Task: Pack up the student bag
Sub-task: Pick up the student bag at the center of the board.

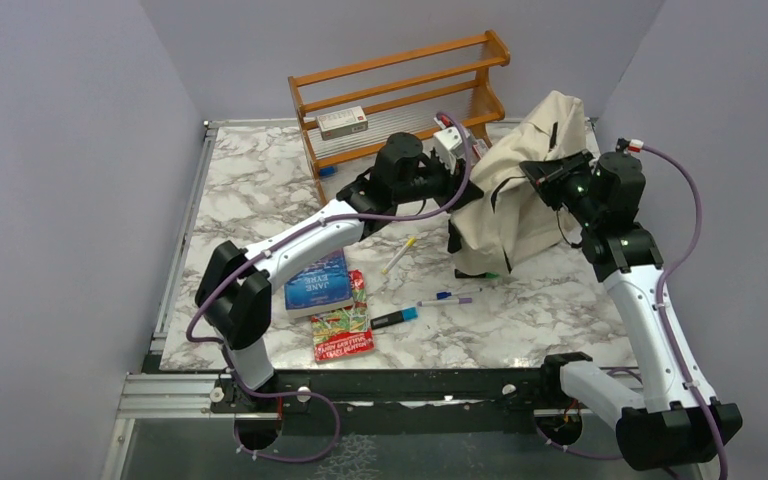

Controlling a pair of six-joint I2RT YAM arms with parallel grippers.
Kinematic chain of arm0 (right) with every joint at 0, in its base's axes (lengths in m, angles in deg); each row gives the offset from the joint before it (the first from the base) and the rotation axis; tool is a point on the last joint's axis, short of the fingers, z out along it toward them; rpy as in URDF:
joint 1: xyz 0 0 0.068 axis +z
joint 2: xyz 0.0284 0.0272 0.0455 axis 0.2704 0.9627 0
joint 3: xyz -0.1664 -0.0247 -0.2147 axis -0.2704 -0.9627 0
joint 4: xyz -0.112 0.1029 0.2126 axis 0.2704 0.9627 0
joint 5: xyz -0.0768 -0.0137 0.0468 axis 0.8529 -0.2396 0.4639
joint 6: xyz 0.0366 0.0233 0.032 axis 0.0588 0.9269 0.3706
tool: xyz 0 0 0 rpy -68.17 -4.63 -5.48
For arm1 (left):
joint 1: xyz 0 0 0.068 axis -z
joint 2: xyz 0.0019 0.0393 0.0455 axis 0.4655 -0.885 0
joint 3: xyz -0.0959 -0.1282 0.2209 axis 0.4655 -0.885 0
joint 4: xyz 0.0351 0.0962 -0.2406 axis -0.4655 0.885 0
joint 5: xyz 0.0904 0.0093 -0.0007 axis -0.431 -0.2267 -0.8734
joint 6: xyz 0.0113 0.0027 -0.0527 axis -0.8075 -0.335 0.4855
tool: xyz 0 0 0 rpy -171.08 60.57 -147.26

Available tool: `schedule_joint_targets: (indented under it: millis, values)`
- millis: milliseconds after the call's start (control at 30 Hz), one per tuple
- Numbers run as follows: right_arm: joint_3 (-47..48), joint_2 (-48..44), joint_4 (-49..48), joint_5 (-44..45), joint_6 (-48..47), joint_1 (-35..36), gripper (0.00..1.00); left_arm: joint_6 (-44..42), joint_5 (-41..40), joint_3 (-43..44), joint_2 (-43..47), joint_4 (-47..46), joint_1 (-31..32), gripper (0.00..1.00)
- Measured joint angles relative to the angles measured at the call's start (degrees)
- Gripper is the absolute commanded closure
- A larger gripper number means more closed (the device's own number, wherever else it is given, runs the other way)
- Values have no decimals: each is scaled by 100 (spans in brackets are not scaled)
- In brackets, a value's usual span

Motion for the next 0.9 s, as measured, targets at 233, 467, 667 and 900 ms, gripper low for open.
schedule_joint_targets:
  millis: [233,467,667,900]
  values:
    - [-111,-297,-11,293,-1043,13,48,-435,26,225,-7,407,0,100]
    - [79,-560,166,1217,-2177,15,34,-1209,-109,306,-7,988,-4,100]
    - [376,-439,214,1499,-2940,15,31,-1659,-111,328,22,1309,-4,100]
    - [1012,527,238,824,-3718,15,31,-1895,-79,278,76,1401,-2,100]
